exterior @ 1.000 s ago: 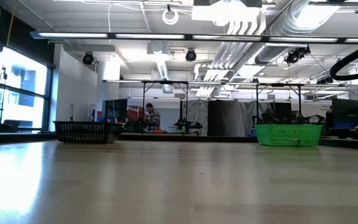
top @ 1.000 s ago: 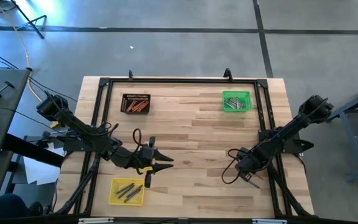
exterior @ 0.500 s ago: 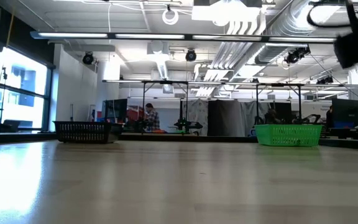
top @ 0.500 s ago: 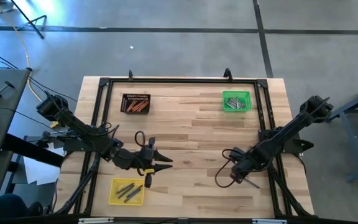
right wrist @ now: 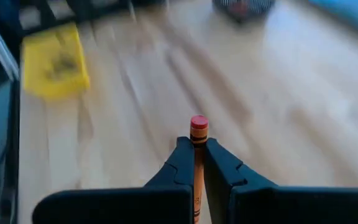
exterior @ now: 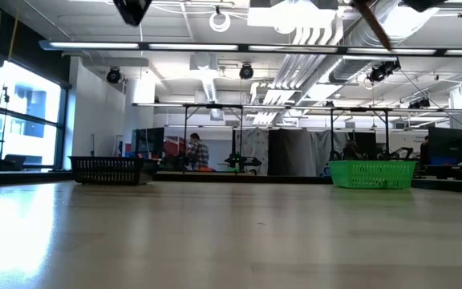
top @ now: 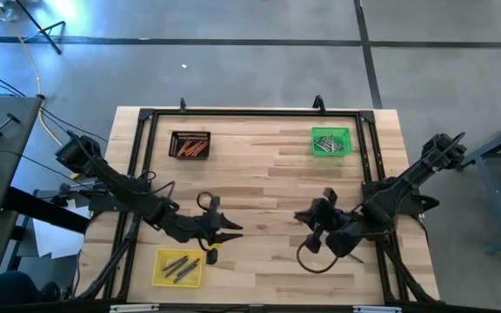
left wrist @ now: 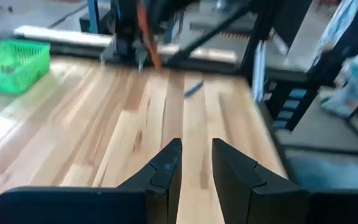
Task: Sort crayons
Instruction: Put the orange crayon into the black bin
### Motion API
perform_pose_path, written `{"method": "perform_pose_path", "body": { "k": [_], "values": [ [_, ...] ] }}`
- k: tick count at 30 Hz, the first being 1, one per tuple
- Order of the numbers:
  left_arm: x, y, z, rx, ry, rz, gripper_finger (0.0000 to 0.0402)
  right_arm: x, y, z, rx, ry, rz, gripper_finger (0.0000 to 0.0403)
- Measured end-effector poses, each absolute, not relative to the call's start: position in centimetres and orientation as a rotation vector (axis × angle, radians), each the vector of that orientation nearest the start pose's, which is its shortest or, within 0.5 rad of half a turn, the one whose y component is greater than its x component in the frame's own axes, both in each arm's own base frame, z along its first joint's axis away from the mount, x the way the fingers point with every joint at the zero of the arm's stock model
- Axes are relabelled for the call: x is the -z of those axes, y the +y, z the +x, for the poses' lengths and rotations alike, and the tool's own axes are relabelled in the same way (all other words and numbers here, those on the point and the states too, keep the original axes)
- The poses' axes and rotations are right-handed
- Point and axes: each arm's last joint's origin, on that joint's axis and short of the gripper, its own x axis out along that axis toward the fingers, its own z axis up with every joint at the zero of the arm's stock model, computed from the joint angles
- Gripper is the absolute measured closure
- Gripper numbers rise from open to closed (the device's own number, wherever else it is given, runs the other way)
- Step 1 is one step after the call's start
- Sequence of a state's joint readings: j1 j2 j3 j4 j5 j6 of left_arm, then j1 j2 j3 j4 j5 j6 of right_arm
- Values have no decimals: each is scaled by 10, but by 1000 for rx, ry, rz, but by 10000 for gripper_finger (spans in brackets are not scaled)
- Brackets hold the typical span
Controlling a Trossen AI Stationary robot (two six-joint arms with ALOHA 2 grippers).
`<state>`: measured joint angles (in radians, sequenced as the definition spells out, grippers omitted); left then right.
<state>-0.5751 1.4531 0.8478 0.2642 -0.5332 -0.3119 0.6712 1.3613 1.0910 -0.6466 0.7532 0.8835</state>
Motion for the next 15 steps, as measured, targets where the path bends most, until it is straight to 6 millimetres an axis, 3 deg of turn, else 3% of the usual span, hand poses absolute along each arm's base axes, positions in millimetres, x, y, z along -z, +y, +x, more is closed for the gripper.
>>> {"method": "perform_pose_path", "body": {
  "k": [6, 15],
  "values": [
    [-224, -161, 289, -13, 263, -71, 325, -309, 158, 240, 330, 375, 121, 402],
    [-227, -149, 308, -6, 125, 44, 285, -320, 162, 247, 259, 303, 127, 402]
  ]
}}
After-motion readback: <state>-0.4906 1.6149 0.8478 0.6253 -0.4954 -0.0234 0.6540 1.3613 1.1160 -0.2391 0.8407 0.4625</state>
